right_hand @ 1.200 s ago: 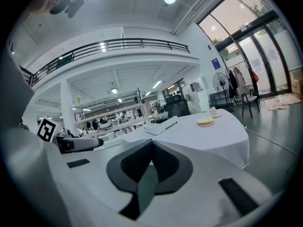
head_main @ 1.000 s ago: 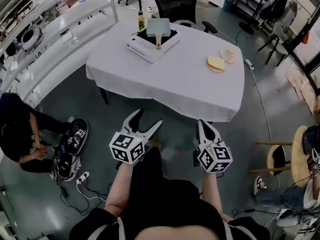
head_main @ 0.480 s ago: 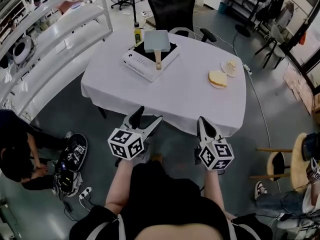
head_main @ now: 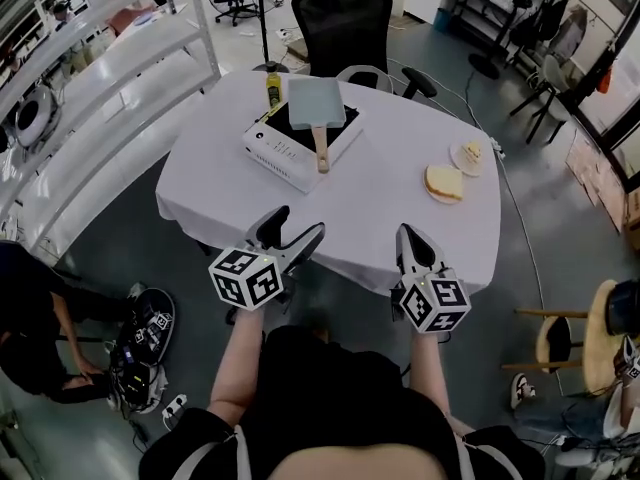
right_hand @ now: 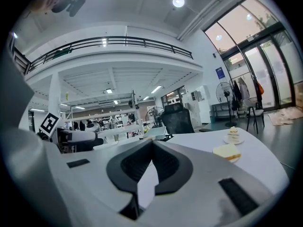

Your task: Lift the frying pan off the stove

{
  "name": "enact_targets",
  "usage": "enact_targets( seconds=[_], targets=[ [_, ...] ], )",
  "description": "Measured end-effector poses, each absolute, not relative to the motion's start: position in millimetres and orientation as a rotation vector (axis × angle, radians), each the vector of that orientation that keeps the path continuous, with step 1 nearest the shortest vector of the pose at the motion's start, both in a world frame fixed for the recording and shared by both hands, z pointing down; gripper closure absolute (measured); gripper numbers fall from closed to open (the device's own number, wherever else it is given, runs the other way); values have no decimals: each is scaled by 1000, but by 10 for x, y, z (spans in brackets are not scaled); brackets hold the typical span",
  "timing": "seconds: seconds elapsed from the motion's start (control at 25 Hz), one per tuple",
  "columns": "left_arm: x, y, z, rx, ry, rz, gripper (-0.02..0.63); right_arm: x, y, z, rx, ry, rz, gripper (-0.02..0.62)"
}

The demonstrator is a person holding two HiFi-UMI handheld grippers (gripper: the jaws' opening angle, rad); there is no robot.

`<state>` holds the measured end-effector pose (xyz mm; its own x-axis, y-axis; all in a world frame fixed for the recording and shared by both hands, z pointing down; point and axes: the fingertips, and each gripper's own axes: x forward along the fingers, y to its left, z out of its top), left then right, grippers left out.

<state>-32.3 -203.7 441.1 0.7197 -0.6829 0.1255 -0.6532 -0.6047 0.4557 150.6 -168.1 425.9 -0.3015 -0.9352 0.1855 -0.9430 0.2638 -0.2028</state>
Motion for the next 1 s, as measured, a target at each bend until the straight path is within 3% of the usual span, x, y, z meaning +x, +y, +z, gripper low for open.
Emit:
enact_targets(
  seconds=[1.0],
  targets=[
    [-270, -2948, 4773, 1978, -744, -387, 230, 1529, -2451, 4719, 1766, -2433, 583, 591]
  ],
)
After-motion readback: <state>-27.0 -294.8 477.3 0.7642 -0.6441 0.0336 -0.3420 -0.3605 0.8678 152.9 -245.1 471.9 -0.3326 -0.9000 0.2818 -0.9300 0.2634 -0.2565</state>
